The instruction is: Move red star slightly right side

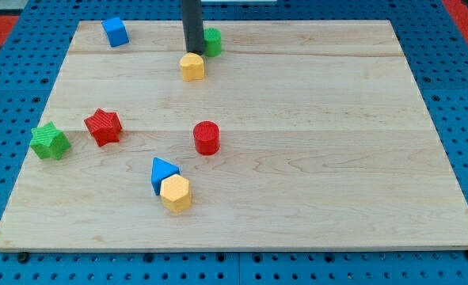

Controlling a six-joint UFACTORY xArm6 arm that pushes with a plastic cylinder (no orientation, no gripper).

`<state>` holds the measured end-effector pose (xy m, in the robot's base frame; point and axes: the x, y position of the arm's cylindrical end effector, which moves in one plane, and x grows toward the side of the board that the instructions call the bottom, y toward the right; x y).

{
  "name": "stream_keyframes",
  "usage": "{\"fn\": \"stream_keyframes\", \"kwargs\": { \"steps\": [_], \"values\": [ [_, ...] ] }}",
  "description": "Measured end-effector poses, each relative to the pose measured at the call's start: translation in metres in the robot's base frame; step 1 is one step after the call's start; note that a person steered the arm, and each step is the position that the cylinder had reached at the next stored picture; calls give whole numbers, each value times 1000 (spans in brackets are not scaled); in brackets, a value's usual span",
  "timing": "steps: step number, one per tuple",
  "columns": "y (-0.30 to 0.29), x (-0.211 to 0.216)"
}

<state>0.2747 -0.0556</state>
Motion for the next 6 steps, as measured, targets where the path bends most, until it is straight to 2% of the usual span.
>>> {"fn": "stream_keyframes", "kwargs": {
  "steps": [1,3,6],
  "values": [
    [33,2],
    [70,-30],
    [87,-29]
  ]
}}
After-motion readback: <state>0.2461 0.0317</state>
